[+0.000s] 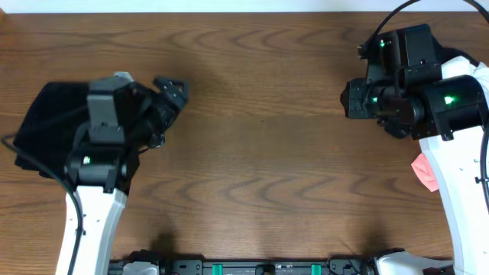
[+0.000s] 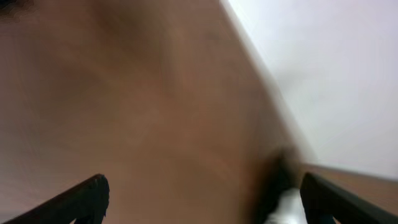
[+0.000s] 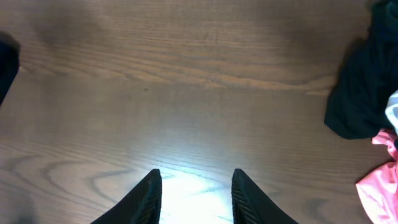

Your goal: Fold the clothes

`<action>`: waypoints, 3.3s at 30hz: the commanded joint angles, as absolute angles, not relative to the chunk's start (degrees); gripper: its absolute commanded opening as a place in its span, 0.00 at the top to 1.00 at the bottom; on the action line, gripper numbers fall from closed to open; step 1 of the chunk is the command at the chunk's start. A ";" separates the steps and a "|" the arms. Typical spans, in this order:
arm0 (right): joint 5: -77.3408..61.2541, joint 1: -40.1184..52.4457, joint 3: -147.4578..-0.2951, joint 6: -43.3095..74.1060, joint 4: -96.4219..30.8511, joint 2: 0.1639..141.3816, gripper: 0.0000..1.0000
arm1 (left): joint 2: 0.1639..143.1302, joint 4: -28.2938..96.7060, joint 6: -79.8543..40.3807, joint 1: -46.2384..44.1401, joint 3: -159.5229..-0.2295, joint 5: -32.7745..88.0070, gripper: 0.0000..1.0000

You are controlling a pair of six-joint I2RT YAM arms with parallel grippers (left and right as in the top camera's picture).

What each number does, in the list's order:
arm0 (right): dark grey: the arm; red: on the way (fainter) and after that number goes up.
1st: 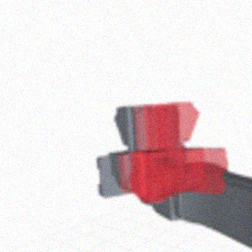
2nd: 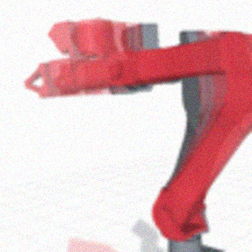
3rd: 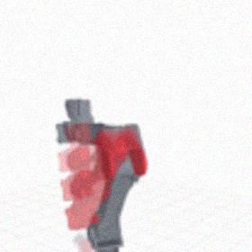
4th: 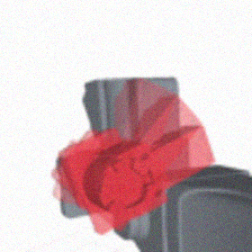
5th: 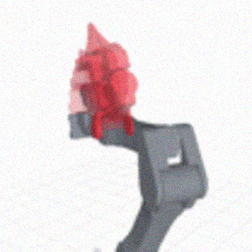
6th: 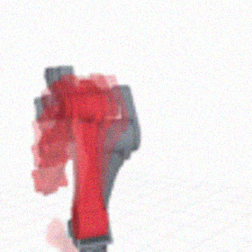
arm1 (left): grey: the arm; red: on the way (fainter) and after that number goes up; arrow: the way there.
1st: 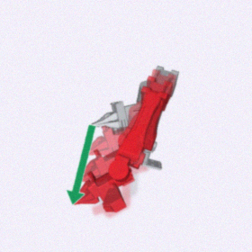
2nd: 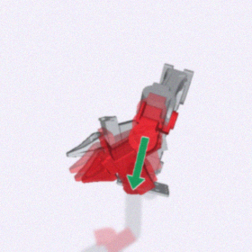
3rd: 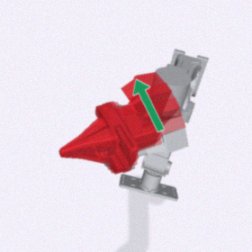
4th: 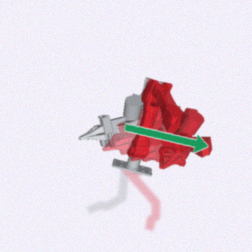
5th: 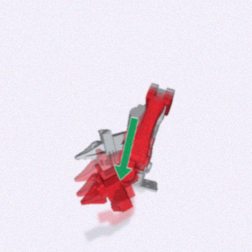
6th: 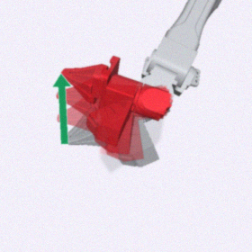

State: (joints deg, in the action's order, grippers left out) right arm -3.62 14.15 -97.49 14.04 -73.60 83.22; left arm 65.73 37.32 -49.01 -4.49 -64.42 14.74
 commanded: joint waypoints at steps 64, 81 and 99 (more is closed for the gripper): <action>5.98 0.86 -64.01 2.48 -55.90 32.67 0.01 | 36.34 69.84 -7.31 -6.98 -77.52 -19.16 0.02; -4.99 0.45 -15.18 2.96 -39.16 0.84 0.01 | 36.34 69.87 -7.31 -6.98 -77.52 -19.16 0.02; -4.73 0.49 -9.10 2.90 -38.76 0.43 0.01 | 36.34 69.87 -7.31 -6.98 -77.52 -19.16 0.02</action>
State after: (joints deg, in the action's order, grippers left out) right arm -4.51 0.86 -9.23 3.20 -38.65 0.95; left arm 36.18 69.91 -8.47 -6.85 -77.71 -18.41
